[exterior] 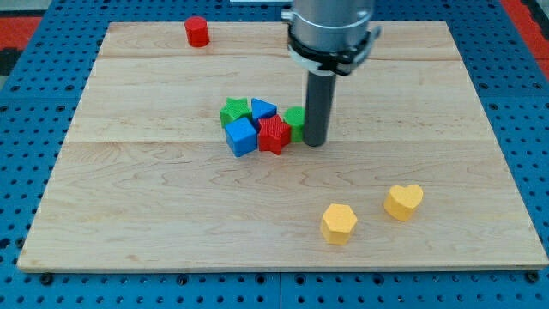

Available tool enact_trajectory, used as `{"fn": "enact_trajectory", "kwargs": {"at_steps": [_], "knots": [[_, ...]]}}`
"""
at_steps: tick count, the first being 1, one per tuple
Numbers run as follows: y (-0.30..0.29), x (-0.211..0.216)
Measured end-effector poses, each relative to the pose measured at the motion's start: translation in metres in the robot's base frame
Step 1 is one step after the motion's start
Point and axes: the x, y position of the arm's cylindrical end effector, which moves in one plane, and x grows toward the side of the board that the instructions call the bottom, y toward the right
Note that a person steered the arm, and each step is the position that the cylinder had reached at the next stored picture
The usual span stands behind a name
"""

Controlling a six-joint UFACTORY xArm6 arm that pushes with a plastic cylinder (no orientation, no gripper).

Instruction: Slide the yellow heart towards the blue triangle

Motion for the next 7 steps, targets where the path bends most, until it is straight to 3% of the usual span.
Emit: {"fn": "enact_trajectory", "kwargs": {"at_steps": [1,2,3,4,5,6,7], "knots": [[0.023,-0.003],[0.1,0.003],[0.206,0.035],[0.229,0.108],[0.173,0.146],[0.102,0.114],[0.104,0.085]]}}
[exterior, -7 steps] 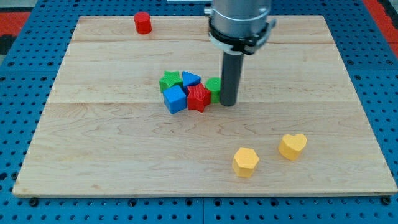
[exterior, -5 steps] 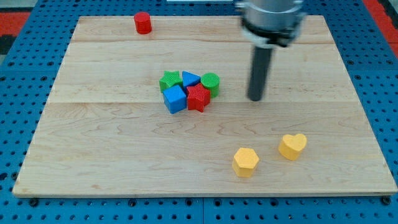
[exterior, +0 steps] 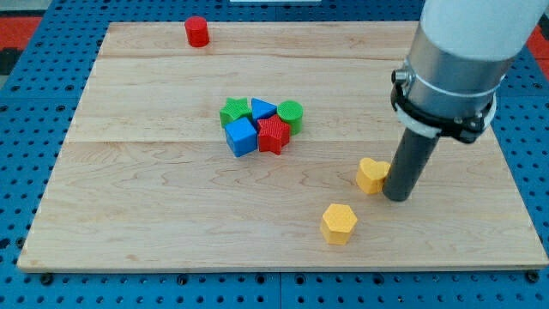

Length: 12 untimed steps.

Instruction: Slide the yellow heart towards the blue triangle

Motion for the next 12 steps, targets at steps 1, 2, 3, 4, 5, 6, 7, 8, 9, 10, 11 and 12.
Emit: {"fn": "enact_trajectory", "kwargs": {"at_steps": [1,2,3,4,5,6,7,8,9,10,11,12], "knots": [[-0.03,-0.018],[-0.046,-0.004],[-0.073,-0.034],[-0.063,-0.069],[-0.032,-0.081],[0.004,-0.081],[0.005,-0.103],[0.001,-0.14],[0.057,-0.168],[0.046,-0.179],[-0.007,-0.179],[-0.051,-0.179]]}}
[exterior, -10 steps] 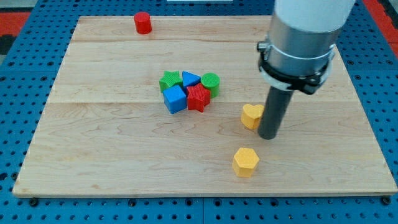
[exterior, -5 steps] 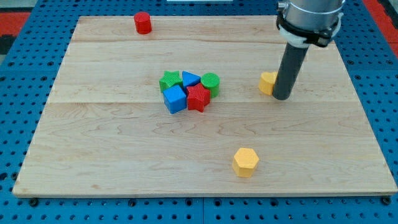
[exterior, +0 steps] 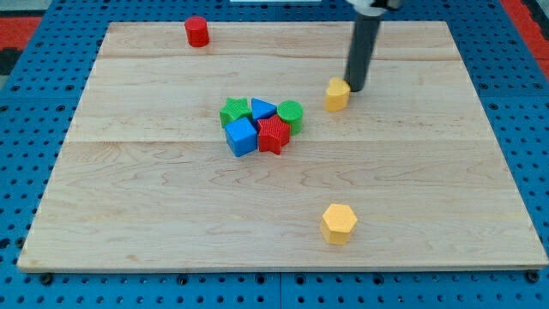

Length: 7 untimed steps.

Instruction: Slide the yellow heart towards the blue triangle

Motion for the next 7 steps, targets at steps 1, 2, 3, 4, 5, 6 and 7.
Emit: {"fn": "enact_trajectory", "kwargs": {"at_steps": [1,2,3,4,5,6,7], "knots": [[-0.044,0.0],[-0.034,0.0],[0.025,0.01],[0.0,0.036],[-0.045,0.035],[-0.06,0.014],[-0.062,0.012]]}}
